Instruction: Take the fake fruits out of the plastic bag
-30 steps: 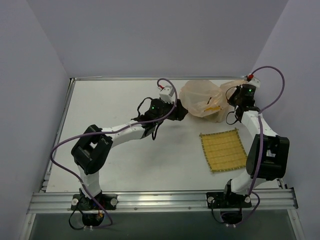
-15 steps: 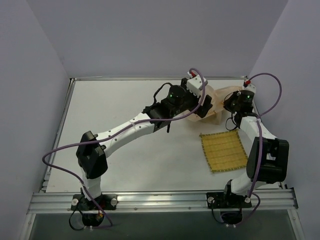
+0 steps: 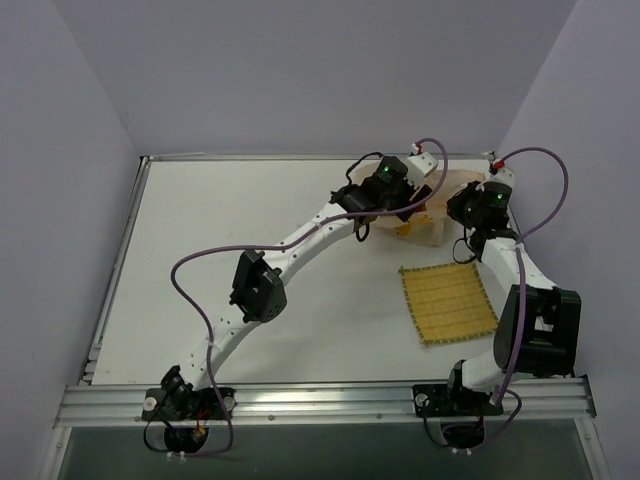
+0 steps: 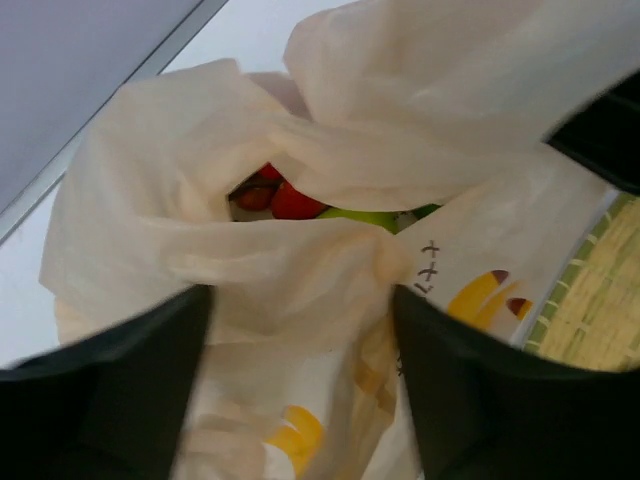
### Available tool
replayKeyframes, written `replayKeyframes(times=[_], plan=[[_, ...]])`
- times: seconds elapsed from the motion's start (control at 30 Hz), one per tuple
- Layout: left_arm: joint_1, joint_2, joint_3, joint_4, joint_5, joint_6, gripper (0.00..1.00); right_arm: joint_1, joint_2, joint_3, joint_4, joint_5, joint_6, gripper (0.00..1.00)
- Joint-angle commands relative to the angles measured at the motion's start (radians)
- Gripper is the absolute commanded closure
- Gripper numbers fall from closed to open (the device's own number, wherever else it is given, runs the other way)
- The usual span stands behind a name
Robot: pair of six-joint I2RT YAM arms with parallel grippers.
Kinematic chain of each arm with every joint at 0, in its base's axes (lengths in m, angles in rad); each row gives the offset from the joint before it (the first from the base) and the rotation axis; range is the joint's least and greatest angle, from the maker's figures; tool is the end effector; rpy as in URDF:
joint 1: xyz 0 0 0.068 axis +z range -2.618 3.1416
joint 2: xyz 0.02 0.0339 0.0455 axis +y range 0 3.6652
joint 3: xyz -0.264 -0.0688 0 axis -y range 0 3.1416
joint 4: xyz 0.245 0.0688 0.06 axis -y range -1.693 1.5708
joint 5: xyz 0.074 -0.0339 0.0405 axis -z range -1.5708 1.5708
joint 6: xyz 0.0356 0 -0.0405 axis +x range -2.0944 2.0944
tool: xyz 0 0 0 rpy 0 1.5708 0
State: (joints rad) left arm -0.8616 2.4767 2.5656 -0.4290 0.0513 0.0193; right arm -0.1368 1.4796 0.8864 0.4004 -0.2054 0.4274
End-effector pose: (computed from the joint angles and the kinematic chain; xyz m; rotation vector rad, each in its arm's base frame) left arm 0.3696 -0.4336 0.3214 0.8672 1.7567 -0.6119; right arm 0.3373 -0.0391 0.2683 0.3483 1.7415 0.3915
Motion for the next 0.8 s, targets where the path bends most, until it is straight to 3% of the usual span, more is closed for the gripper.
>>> replayKeyframes(times=[0.0, 0.03, 0.07, 0.13, 0.23, 0.37, 0.5, 0.63, 0.7, 0.73, 0.77], plan=[[0.027, -0.035, 0.079, -0.032, -0.072, 0.036, 0.45, -0.006, -0.024, -0.003, 0.028, 0.021, 0.002, 1.00], [0.035, -0.045, 0.050, 0.004, -0.114, 0.027, 0.61, -0.009, -0.024, -0.004, 0.028, 0.032, 0.004, 1.00], [0.059, -0.058, -0.009, 0.072, -0.125, 0.012, 0.82, -0.010, -0.022, -0.006, 0.026, 0.044, 0.002, 1.00], [0.090, -0.088, -0.057, 0.120, -0.146, -0.060, 0.97, -0.032, -0.024, -0.009, 0.026, 0.070, -0.001, 1.00], [0.147, -0.156, -0.187, 0.203, -0.165, -0.159, 0.98, -0.095, 0.008, 0.005, 0.026, 0.066, 0.019, 1.00], [0.167, -0.336, -0.581, 0.462, -0.122, -0.278, 0.98, -0.122, 0.088, 0.083, 0.035, 0.069, 0.033, 1.00], [0.141, -0.424, -0.795, 0.611, -0.051, -0.395, 0.98, -0.122, 0.186, 0.216, 0.020, 0.038, 0.043, 1.00], [0.110, -0.449, -0.875, 0.685, 0.005, -0.447, 0.98, -0.122, 0.206, 0.252, -0.012, 0.040, 0.039, 1.00], [0.107, -0.467, -0.912, 0.723, 0.048, -0.510, 0.98, -0.122, 0.197, 0.208, -0.017, 0.070, 0.043, 0.91], [0.107, -0.475, -0.953, 0.743, 0.062, -0.530, 0.98, -0.124, 0.179, 0.195, -0.024, 0.075, 0.047, 0.67], [0.105, -0.489, -0.970, 0.783, 0.073, -0.565, 0.98, -0.130, 0.167, 0.181, -0.043, 0.074, 0.051, 0.52]])
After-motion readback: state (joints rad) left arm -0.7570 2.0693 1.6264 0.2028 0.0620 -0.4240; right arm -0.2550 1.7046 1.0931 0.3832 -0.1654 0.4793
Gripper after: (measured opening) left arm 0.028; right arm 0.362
